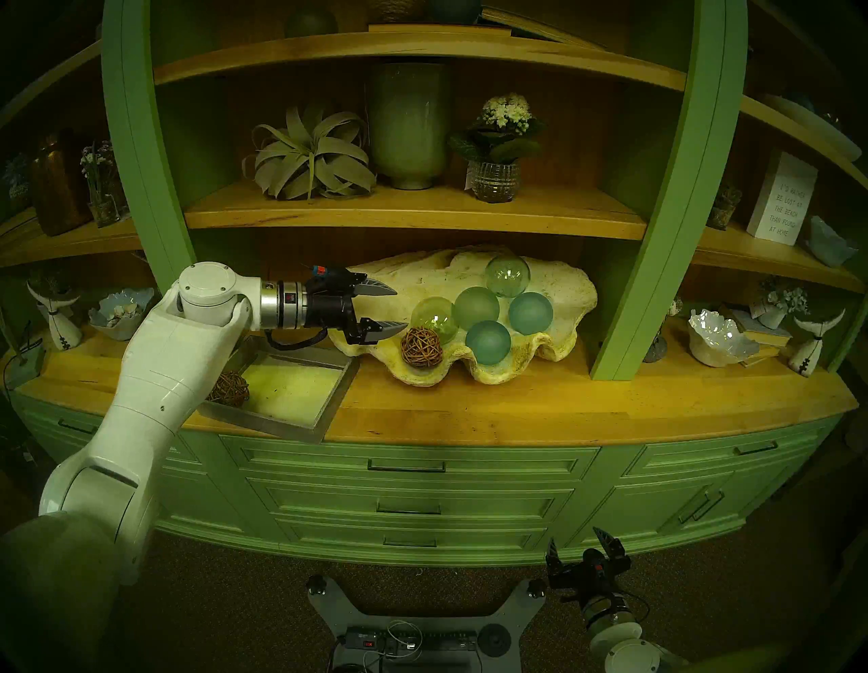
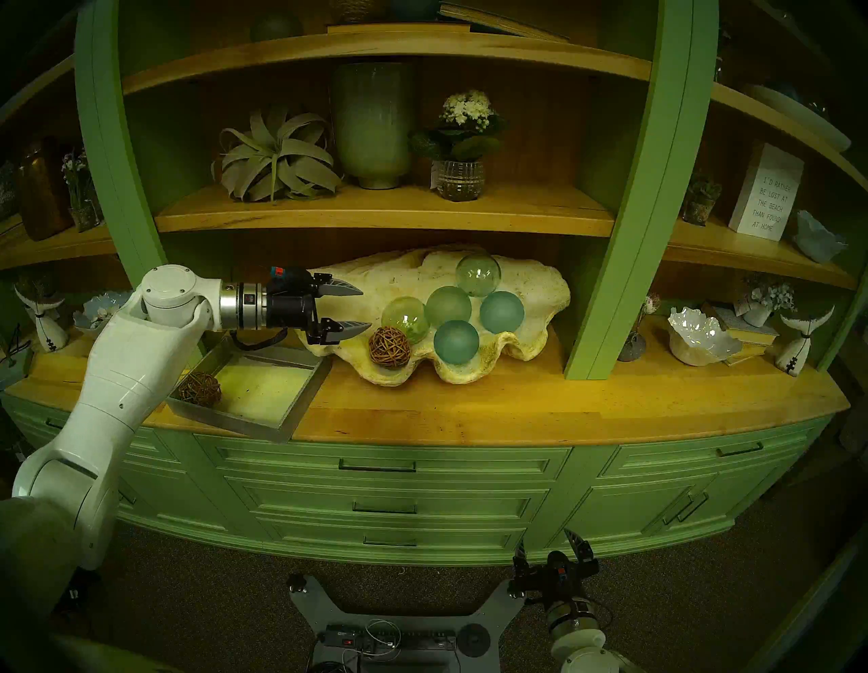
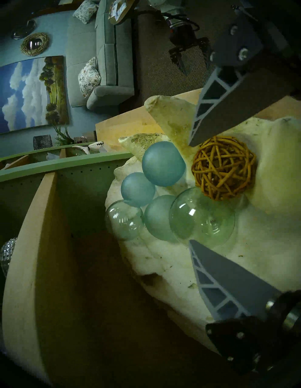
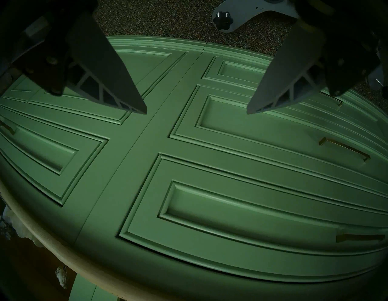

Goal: Put wooden balls into bowl

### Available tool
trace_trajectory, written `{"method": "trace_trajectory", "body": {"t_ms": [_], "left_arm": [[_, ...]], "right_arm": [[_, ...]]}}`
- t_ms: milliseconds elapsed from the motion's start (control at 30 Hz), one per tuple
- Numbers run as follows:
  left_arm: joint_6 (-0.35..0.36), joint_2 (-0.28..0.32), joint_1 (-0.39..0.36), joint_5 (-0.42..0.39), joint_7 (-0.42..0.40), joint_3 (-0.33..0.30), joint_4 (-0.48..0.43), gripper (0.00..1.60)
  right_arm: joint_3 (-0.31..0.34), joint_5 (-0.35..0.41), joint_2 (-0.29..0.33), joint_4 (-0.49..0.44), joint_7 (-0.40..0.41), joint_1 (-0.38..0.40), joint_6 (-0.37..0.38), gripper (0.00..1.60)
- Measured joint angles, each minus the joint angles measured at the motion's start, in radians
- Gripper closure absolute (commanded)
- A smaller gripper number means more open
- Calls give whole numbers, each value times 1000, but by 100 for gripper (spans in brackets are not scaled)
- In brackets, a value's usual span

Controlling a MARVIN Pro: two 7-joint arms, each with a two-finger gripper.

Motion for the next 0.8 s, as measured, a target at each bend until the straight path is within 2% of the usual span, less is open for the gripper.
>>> {"method": "trace_trajectory", "body": {"t_ms": [400, 800], "left_arm": [[-17, 101, 155, -113, 13, -202, -117, 0], [-18, 183, 329, -132, -1, -376, -168, 0]], "right_arm": [[0, 0, 0, 1, 0, 0, 0, 0], [0, 0, 0, 1, 0, 0, 0, 0]]}}
